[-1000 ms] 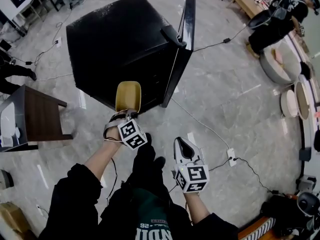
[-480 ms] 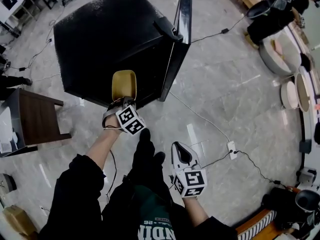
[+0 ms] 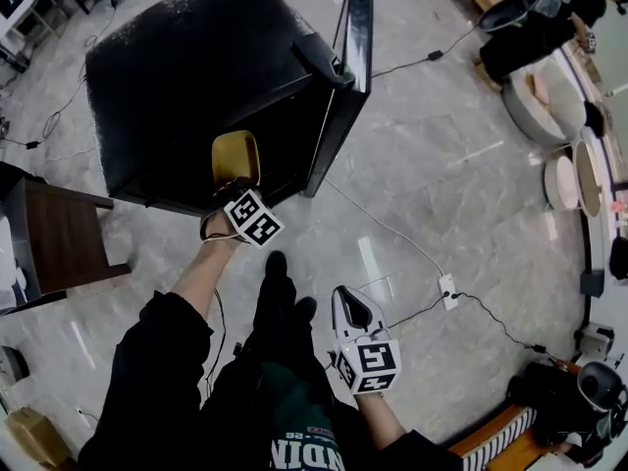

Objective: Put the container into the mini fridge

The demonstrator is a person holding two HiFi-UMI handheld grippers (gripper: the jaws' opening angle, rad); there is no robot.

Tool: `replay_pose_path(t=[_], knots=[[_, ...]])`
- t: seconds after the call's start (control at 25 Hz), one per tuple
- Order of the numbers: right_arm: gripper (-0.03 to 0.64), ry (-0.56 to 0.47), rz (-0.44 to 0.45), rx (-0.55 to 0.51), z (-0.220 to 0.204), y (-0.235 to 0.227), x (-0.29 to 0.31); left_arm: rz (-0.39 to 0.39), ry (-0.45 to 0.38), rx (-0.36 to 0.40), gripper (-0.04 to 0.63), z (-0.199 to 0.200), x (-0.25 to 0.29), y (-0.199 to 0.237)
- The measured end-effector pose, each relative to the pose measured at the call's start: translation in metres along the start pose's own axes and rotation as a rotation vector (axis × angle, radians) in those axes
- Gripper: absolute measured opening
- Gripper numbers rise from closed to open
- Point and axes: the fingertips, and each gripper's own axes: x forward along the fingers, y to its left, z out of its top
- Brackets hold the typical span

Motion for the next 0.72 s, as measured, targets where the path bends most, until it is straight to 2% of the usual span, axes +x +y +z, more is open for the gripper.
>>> replay_pose_path(t=[0.24, 0.48, 0.72], knots=[[0.035, 0.014, -0.030, 0.021, 0.000, -0.012, 0.003, 0.007, 0.024, 0.014, 0.023, 0.005, 0.022, 0.020], [0.037, 0.026, -0.047, 0.039, -0.001, -0.018, 0.007, 0.021, 0.014, -0.044, 0.023, 0.016, 0.038, 0.043], [0.035, 0.031, -0.059, 0.053, 0.000, -0.021, 0.009, 0.049, 0.021, -0.060, 0.023, 0.021, 0.047, 0.063]])
